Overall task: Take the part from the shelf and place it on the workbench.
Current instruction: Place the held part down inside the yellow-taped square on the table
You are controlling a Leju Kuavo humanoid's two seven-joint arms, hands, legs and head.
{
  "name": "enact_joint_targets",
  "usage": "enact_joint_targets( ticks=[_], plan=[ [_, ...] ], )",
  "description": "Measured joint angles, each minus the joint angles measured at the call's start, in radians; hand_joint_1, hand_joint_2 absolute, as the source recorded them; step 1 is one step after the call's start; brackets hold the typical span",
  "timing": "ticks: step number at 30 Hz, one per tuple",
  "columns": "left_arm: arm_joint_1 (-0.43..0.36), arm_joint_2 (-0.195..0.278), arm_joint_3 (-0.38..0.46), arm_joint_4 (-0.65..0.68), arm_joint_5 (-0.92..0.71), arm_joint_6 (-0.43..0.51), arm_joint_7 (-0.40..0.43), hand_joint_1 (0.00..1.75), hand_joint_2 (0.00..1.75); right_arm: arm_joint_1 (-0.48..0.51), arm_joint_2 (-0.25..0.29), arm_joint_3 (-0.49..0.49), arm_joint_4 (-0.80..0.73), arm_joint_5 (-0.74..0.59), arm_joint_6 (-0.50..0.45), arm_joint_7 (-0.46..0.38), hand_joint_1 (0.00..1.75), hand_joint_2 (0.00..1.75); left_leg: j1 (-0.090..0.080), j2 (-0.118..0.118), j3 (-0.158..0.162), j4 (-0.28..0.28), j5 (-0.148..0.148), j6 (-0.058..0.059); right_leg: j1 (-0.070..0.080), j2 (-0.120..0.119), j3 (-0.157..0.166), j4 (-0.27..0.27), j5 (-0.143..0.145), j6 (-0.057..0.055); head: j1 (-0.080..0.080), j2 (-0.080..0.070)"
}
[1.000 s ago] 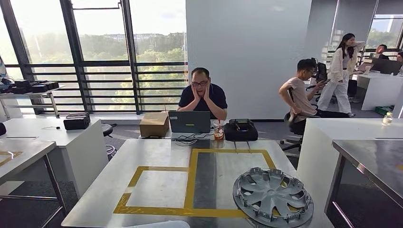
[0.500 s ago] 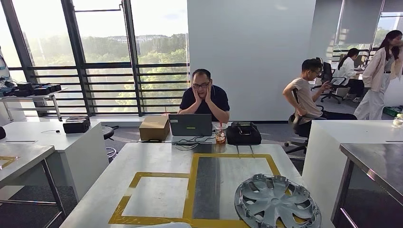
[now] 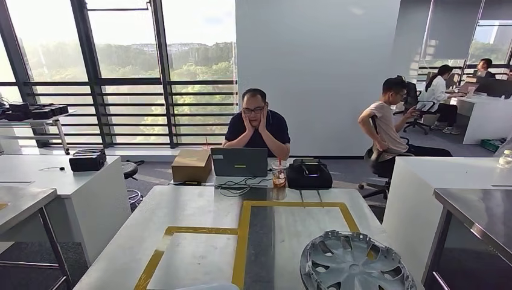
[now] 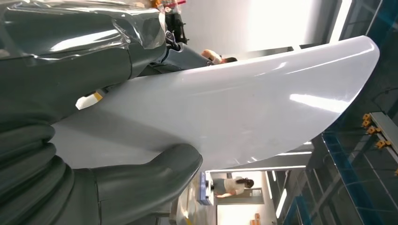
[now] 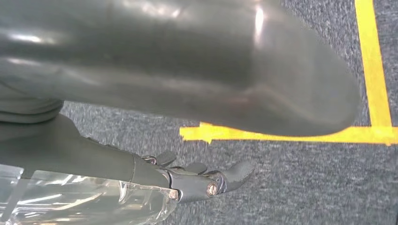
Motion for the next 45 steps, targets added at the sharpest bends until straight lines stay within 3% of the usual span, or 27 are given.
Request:
enact_joint_targets(
  ticks=[2,5,6,7,9,10,12,15,17,20,21,22,23,25,27,30,32,33,35,36,37,38,40,41,43,45],
  plan=[
    [-0.001,-0.001,0.000,-0.003,-0.001,0.000,0.000,1.75,1.75,-0.002,-0.001,0.000,0.000,0.000,0.000,0.000,0.00,0.00,0.003,0.000,0.021,-0.019,-0.002,0.013,0.002,-0.004,-0.034,0.070,-0.028,-0.003,0.003,0.000],
    [0.001,-0.002,-0.001,-0.003,-0.005,-0.004,0.000,1.75,1.75,0.000,-0.003,0.000,0.000,0.001,0.000,0.000,0.00,0.00,-0.004,-0.002,0.039,-0.023,-0.018,0.027,0.002,-0.005,-0.167,0.274,-0.081,-0.010,0.006,0.000],
    [0.003,-0.002,-0.001,-0.003,-0.006,-0.006,0.000,1.75,1.75,0.001,-0.004,0.000,0.000,0.002,0.000,0.000,0.00,0.00,-0.006,-0.004,0.046,-0.023,-0.025,0.027,0.002,-0.005,-0.194,0.298,-0.073,-0.005,0.006,0.000],
    [0.005,-0.002,-0.001,-0.003,-0.007,-0.007,0.000,1.75,1.75,0.002,-0.005,0.000,0.000,0.003,0.000,0.000,0.00,0.00,-0.006,-0.006,0.055,-0.022,-0.032,0.026,0.001,-0.005,-0.201,0.282,-0.048,0.004,0.007,0.000],
    [0.007,-0.002,-0.001,-0.003,-0.008,-0.008,0.000,1.75,1.75,0.002,-0.007,0.000,0.000,0.003,0.000,0.000,0.00,0.00,-0.006,-0.009,0.074,-0.022,-0.049,0.020,0.001,-0.007,-0.164,0.153,0.035,0.022,0.009,0.000],
    [0.007,-0.003,-0.001,-0.003,-0.008,-0.009,0.000,1.75,1.75,0.001,-0.008,0.000,0.000,0.003,0.000,0.000,0.00,0.00,-0.010,-0.010,0.081,-0.019,-0.059,0.015,0.001,-0.008,-0.139,0.085,0.072,0.023,0.010,0.000],
    [0.007,-0.003,0.000,-0.003,-0.008,-0.009,0.001,1.75,1.75,0.001,-0.010,0.000,0.000,0.003,0.000,0.000,0.00,0.00,-0.015,-0.011,0.087,-0.014,-0.077,0.006,0.003,-0.011,-0.110,0.014,0.106,0.008,0.010,0.000],
    [0.006,-0.003,0.000,-0.004,-0.009,-0.010,0.001,1.75,1.75,0.000,-0.009,0.000,0.000,0.005,0.000,0.000,0.00,0.00,-0.013,-0.010,0.093,-0.008,-0.094,-0.008,0.002,-0.009,-0.102,0.010,0.099,-0.018,0.007,0.000],
    [0.006,-0.002,0.002,-0.006,-0.009,-0.010,0.001,1.75,1.75,-0.001,-0.008,0.000,-0.001,0.005,0.001,0.000,0.00,0.00,-0.007,-0.007,0.070,0.050,-0.125,-0.020,-0.004,-0.008,-0.090,0.008,0.091,-0.032,0.004,0.000],
    [0.008,-0.002,0.005,-0.006,-0.009,-0.010,0.001,1.75,1.75,-0.003,-0.009,0.000,-0.001,0.007,0.001,0.000,0.00,0.00,0.003,-0.002,-0.053,0.257,-0.196,-0.036,-0.002,-0.007,-0.072,0.008,0.075,-0.042,0.001,0.000],
    [0.009,-0.002,0.004,-0.006,-0.009,-0.010,0.001,1.75,1.75,-0.003,-0.009,0.000,-0.001,0.008,0.001,0.000,0.00,0.00,0.005,-0.002,-0.088,0.299,-0.197,-0.038,-0.002,-0.006,-0.066,0.008,0.069,-0.042,0.000,0.000],
    [0.009,-0.002,0.005,-0.006,-0.009,-0.010,0.001,1.75,1.75,-0.002,-0.008,0.000,-0.001,0.009,0.001,0.000,0.00,0.00,0.007,-0.001,-0.105,0.303,-0.177,-0.038,-0.001,-0.005,-0.058,0.008,0.063,-0.041,0.000,0.000],
    [0.009,-0.002,0.005,-0.006,-0.009,-0.010,0.001,1.75,1.75,-0.002,-0.008,0.000,-0.001,0.009,0.001,0.000,0.00,0.00,0.008,-0.001,-0.098,0.264,-0.136,-0.036,-0.001,-0.004,-0.048,0.008,0.056,-0.039,0.000,0.000],
    [0.009,-0.001,0.006,-0.006,-0.009,-0.010,0.001,1.75,1.75,-0.003,-0.007,0.000,-0.001,0.009,0.001,0.000,0.00,0.00,0.005,-0.001,-0.047,0.119,-0.040,-0.025,0.000,-0.001,-0.030,0.007,0.041,-0.035,-0.001,0.000],
    [0.008,-0.001,0.007,-0.007,-0.009,-0.010,0.001,1.75,1.75,-0.005,-0.006,0.000,-0.001,0.010,0.001,0.000,0.00,0.00,-0.002,0.001,-0.007,0.024,-0.001,-0.014,0.004,0.001,-0.022,0.006,0.030,-0.026,-0.001,0.000],
    [0.009,-0.001,0.008,-0.009,-0.009,-0.010,0.001,1.75,1.75,-0.007,-0.005,0.000,-0.001,0.011,0.001,0.000,0.00,0.00,-0.006,0.000,0.004,0.003,-0.006,-0.002,0.003,0.000,-0.018,0.002,0.021,-0.011,-0.001,0.000],
    [0.007,-0.001,0.011,-0.011,-0.009,-0.010,0.000,1.75,1.75,-0.008,-0.006,0.000,-0.001,0.012,0.001,0.000,0.00,0.00,-0.003,-0.001,0.022,-0.016,-0.006,0.010,0.004,-0.003,-0.034,0.038,0.003,-0.008,0.000,0.000],
    [0.007,-0.002,0.011,-0.012,-0.009,-0.010,0.000,1.75,1.75,-0.008,-0.006,0.000,-0.001,0.013,0.001,0.000,0.00,0.00,-0.001,-0.001,0.032,-0.023,-0.007,0.016,0.004,-0.005,-0.062,0.088,-0.014,-0.011,0.002,0.000],
    [0.007,-0.003,0.011,-0.012,-0.010,-0.010,0.000,1.75,1.75,-0.009,-0.007,0.000,-0.001,0.014,0.001,0.000,0.00,0.00,-0.004,-0.001,0.042,-0.025,-0.015,0.024,0.005,-0.005,-0.148,0.228,-0.052,-0.014,0.005,0.000],
    [0.008,-0.003,0.010,-0.012,-0.011,-0.009,0.000,1.75,1.75,-0.007,-0.007,0.000,-0.001,0.014,0.001,0.000,0.00,0.00,-0.005,-0.002,0.047,-0.025,-0.021,0.026,0.004,-0.005,-0.188,0.279,-0.057,-0.011,0.006,0.000],
    [0.009,-0.003,0.009,-0.011,-0.012,-0.009,0.000,1.75,1.75,-0.006,-0.008,0.000,-0.001,0.015,0.001,0.001,0.00,0.00,-0.006,-0.004,0.054,-0.025,-0.027,0.025,0.003,-0.005,-0.210,0.294,-0.047,-0.004,0.006,0.000],
    [0.010,-0.003,0.009,-0.011,-0.013,-0.008,0.000,1.75,1.75,-0.004,-0.008,0.000,-0.001,0.015,0.001,0.001,0.00,0.00,-0.006,-0.007,0.062,-0.024,-0.034,0.023,0.002,-0.006,-0.210,0.267,-0.019,0.006,0.007,0.000],
    [0.010,-0.003,0.009,-0.011,-0.015,-0.006,0.000,1.75,1.75,-0.004,-0.009,0.000,-0.001,0.016,0.001,0.001,0.00,0.00,-0.006,-0.009,0.079,-0.021,-0.051,0.016,-0.001,-0.008,-0.162,0.126,0.060,0.023,0.009,0.000],
    [0.011,-0.003,0.009,-0.011,-0.016,-0.004,0.000,1.75,1.75,-0.004,-0.010,0.000,-0.001,0.017,0.001,0.001,0.00,0.00,-0.009,-0.010,0.084,-0.018,-0.062,0.011,-0.001,-0.009,-0.135,0.063,0.088,0.022,0.010,0.000],
    [0.011,-0.003,0.010,-0.012,-0.017,-0.001,0.000,1.75,1.75,-0.005,-0.010,0.000,-0.001,0.020,0.001,0.001,0.00,0.00,-0.013,-0.010,0.088,-0.013,-0.080,0.001,0.002,-0.010,-0.108,0.009,0.105,0.004,0.009,0.000],
    [0.011,-0.003,0.010,-0.013,-0.017,0.000,0.000,1.75,1.75,-0.005,-0.009,0.000,-0.001,0.022,0.001,0.002,0.00,0.00,-0.011,-0.009,0.092,-0.012,-0.091,-0.010,0.003,-0.009,-0.102,0.009,0.098,-0.016,0.007,0.000]
  ],
)
